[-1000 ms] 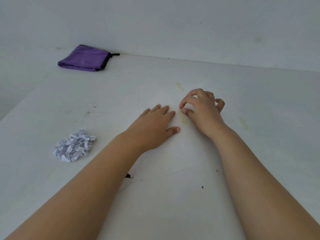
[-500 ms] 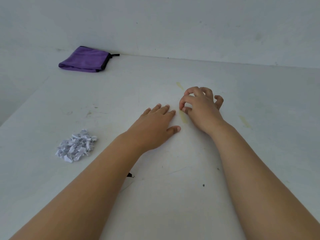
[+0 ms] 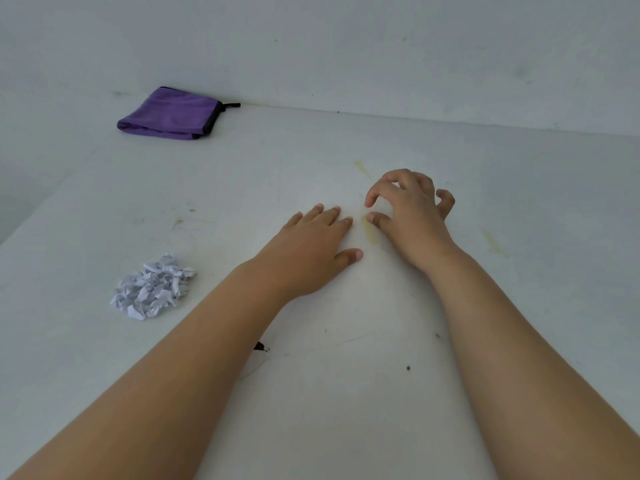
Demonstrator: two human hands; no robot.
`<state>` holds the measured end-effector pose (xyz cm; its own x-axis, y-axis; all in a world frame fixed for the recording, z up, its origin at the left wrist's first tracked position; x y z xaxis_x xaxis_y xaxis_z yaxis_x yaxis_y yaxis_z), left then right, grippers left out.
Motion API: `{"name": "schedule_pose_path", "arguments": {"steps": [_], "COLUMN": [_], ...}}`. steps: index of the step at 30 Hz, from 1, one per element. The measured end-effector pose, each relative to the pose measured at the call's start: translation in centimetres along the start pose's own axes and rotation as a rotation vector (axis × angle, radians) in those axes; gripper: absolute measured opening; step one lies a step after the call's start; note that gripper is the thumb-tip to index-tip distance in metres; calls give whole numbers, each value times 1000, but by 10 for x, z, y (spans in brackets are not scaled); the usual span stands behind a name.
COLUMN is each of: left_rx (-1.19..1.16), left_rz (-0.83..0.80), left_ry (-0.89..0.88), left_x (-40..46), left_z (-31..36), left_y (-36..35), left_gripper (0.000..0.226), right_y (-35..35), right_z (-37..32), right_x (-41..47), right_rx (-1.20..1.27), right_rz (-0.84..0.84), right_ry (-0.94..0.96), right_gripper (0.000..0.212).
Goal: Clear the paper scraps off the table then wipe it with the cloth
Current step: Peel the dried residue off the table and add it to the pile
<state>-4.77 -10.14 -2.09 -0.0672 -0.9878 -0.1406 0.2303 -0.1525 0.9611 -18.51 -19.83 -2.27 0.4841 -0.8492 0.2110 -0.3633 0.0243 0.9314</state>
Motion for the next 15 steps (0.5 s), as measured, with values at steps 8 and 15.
{"name": "schedule_pose_path", "arguments": {"steps": [8,15], "left_rx": [4,8], "left_rz": [-2,-6], "left_ry": [5,9], "left_x": [-1,0], "left_z": [1,1], "left_y": [1,0], "left_gripper": [61,62], "right_y": [2,-1], "right_z": [1,0], "right_x": [2,6], "right_rx": [-7,21], "right_rz": [-38,-81], "right_ry": [1,1], "right_gripper": [12,16]}}
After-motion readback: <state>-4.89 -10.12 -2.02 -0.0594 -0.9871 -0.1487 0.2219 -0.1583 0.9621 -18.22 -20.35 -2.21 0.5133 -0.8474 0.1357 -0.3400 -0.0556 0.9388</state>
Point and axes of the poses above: each hand's wrist, its own x-axis towards the middle knuckle, its own y-axis out of the back of the hand, z = x × y, the point moved 1 cm from there along x, towards the middle knuckle, and after that the axes turned 2 degrees about -z, right-handed, at the moved point
